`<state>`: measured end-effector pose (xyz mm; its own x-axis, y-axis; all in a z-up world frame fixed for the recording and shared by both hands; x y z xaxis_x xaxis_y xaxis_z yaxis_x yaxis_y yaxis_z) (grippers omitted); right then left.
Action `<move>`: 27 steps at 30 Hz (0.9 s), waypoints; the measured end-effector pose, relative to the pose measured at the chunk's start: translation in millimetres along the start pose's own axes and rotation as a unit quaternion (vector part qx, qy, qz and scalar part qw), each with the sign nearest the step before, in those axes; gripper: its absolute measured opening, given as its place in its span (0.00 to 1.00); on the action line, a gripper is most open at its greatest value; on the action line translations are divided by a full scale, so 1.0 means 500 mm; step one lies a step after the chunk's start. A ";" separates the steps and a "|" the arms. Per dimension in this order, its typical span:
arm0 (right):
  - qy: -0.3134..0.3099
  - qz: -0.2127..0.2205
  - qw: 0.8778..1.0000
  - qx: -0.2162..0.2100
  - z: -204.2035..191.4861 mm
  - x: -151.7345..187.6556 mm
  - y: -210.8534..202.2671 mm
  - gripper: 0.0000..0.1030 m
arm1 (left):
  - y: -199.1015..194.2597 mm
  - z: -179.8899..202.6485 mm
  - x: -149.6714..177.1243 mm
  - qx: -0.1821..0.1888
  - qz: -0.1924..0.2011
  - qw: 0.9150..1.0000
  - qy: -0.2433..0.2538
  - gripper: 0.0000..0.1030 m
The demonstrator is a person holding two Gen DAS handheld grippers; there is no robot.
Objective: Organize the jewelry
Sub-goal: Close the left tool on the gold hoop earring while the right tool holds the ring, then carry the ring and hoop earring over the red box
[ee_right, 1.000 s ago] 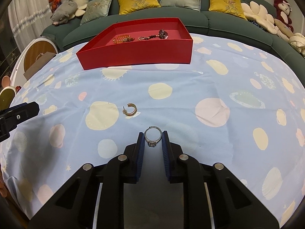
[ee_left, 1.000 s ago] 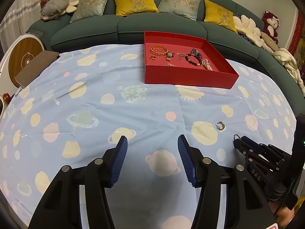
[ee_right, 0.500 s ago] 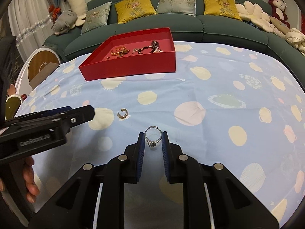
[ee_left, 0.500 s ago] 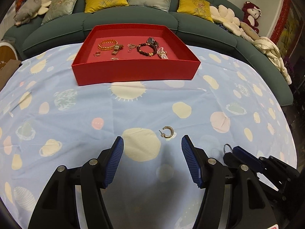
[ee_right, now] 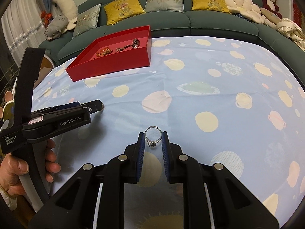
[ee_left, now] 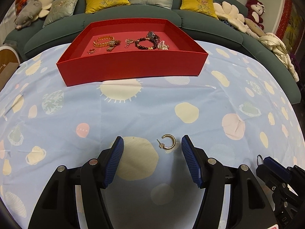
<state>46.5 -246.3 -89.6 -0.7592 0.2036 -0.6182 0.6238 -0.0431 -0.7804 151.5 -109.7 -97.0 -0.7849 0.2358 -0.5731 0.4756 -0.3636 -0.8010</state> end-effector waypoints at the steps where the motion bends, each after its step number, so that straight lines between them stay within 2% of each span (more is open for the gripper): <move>1: 0.001 0.000 1.000 0.000 0.001 -0.001 0.000 0.17 | 0.002 0.002 0.001 -0.004 0.002 1.000 0.004 0.59; 4: 0.003 0.000 1.000 0.000 0.001 -0.002 0.000 0.17 | 0.006 0.010 0.005 -0.019 0.009 0.999 0.029 0.58; 7: 0.001 0.000 1.000 -0.001 0.000 -0.003 0.000 0.17 | 0.008 0.016 0.007 -0.031 0.017 0.998 0.045 0.49; 15: 0.001 0.004 1.000 -0.007 -0.011 -0.010 -0.006 0.17 | 0.005 0.025 0.011 -0.028 0.023 0.997 0.065 0.28; 17: 0.002 0.005 1.000 -0.007 -0.011 -0.012 -0.006 0.17 | 0.004 0.027 0.012 -0.027 0.023 0.997 0.071 0.18; 27: 0.002 0.017 1.000 -0.016 -0.023 -0.029 -0.022 0.17 | -0.038 0.030 0.019 0.004 0.020 0.997 0.069 0.18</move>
<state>52.9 -237.4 -71.0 -0.7365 0.2055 -0.6444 0.6553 -0.0190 -0.7551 128.9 -114.1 -84.5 -0.7030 0.3429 -0.6231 0.5014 -0.3825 -0.7761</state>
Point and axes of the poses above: each gripper's, at about its wrist camera, not at the fingertips, and y roughly the way its jaws point, z to its right, x to its underside, the point moved 4 cm from there along y, roughly the way its jaws point, and after that the axes turned 6 degrees about x, right-handed, at the moved point
